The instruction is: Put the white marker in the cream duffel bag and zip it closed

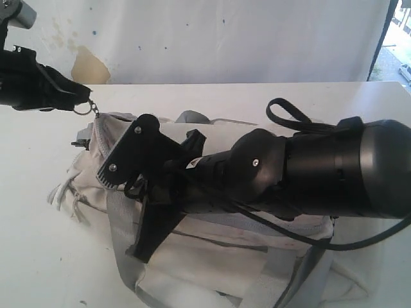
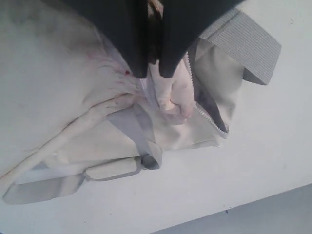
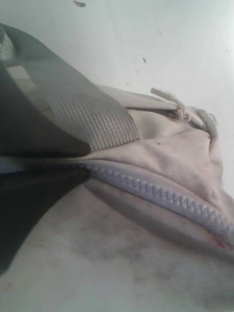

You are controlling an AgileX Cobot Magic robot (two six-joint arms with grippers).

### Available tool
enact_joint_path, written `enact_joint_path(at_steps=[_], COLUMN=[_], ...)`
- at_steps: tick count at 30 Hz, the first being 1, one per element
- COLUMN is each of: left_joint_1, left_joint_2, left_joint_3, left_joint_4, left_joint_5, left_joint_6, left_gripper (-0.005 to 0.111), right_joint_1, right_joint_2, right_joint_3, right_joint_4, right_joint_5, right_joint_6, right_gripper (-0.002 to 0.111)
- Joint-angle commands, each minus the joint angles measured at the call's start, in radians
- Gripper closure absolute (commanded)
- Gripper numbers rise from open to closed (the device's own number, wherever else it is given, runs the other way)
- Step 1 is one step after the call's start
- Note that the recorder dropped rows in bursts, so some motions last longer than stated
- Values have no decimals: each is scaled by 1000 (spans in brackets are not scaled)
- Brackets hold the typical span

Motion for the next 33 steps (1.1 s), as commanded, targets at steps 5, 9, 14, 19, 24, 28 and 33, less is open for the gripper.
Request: enact_joint_path(at_steps=[5,9,14,19,24,28,33], left_joint_1=[9,9,9,9,9,9,9], left_joint_2=[146,207,294,369,396,390,386], left_joint_3=[-123,-177,-249,-309,-348,-352,-352], left_joint_4=[-35,-35,-35,-49,-50,-50,13], left_joint_5=[-301,-309,-353,-368,-332,-245,-104], left_joint_6=[72,72,72,67,46,44,-50], left_gripper=[107,107,107,107,107,102,63], right_joint_1=[5,5,5,5,5,5,5], right_joint_2=[3,3,3,3,3,3,3], right_joint_3=[27,27,27,27,27,27,-7], right_joint_4=[-73,-73,-73,-75,-75,-75,-63], right_joint_5=[208,208,171,149,122,49,1], right_joint_6=[-3,0,35,51,71,141,295], right_gripper=[108,108,108,108,108,104,49])
